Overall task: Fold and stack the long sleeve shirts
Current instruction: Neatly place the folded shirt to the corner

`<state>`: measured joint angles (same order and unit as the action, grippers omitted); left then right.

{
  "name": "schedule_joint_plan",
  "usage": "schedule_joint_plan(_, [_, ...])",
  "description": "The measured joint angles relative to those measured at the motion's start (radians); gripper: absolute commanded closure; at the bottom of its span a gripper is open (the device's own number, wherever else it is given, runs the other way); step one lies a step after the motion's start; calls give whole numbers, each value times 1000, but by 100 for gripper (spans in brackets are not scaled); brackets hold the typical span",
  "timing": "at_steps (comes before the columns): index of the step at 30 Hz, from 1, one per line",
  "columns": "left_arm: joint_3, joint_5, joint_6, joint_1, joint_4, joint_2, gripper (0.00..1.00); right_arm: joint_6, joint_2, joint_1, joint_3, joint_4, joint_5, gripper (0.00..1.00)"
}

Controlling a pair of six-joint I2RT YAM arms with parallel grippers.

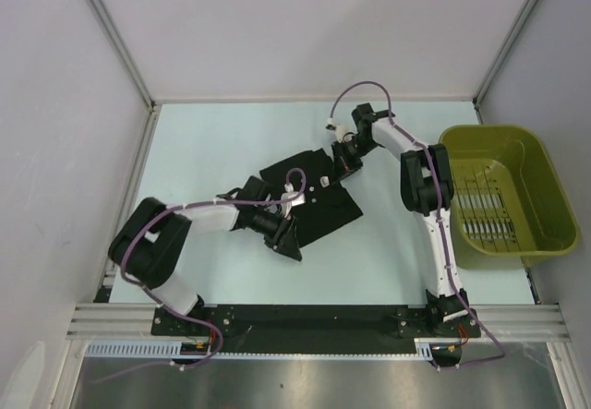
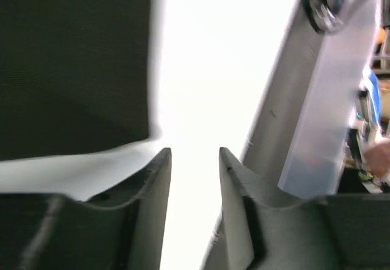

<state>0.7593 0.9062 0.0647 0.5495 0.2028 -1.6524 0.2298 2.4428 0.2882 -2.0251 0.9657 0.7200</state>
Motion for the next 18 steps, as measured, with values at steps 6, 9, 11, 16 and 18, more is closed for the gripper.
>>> schedule_joint_plan(6, [-18,73,-74,-210,119,190,34,288,75,121,-176,88,-9,100])
schedule_joint_plan(9, [76,54,-113,-380,166,198,25,428,84,177,-212,113,-26,100])
schedule_joint_plan(11, [200,21,-156,-479,211,144,13,501,84,209,-216,119,-37,100])
schedule_joint_plan(16, [486,-11,-291,-546,333,-117,1,595,80,250,-216,118,-51,100])
schedule_joint_plan(18, [527,-10,-345,-546,378,-201,1,612,77,253,-216,118,-55,100])
